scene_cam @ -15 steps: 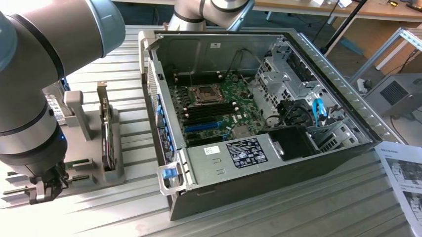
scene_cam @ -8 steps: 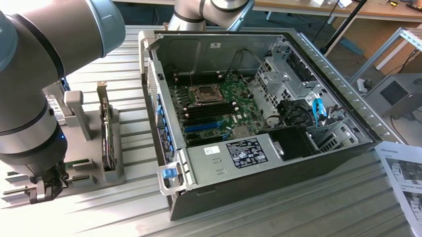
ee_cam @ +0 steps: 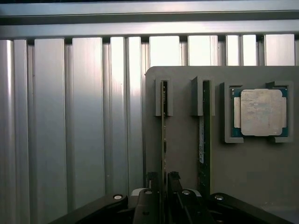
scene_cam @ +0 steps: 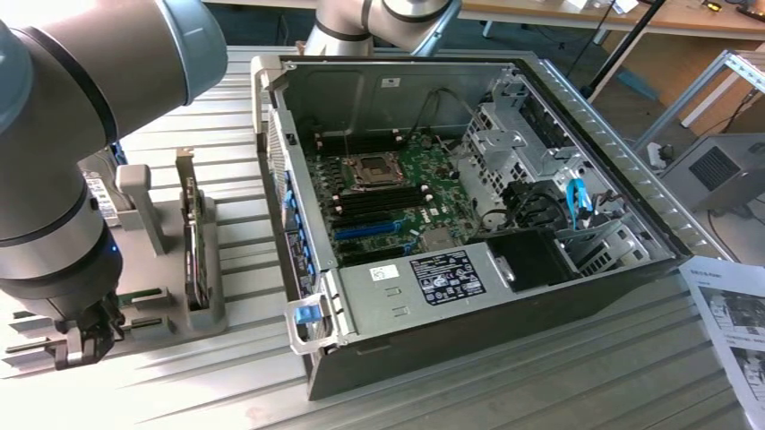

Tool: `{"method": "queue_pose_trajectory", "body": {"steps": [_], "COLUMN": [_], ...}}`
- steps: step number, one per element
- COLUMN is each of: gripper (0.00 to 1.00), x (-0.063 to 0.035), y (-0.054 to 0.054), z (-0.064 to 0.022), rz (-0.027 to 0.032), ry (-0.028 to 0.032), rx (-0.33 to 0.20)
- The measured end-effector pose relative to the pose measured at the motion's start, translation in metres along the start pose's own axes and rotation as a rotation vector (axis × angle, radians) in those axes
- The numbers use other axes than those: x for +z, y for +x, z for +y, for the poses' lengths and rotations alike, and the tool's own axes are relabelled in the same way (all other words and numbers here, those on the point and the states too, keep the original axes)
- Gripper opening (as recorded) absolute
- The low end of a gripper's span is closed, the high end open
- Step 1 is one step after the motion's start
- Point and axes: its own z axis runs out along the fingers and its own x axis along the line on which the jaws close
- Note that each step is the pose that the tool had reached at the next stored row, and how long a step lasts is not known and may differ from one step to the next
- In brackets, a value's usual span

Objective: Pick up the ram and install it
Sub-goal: 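Pick up the ram and move it above insertion slot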

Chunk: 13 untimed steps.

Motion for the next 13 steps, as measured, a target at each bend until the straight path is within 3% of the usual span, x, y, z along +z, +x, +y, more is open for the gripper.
{"method": "queue_pose_trajectory", "body": {"steps": [13], "gripper": [0.22], "x": [0.0], "y": [-0.0004], "z": [0.0], "rz": [-0.0001], "ry": [-0.0002], "rx": [-0.001]}}
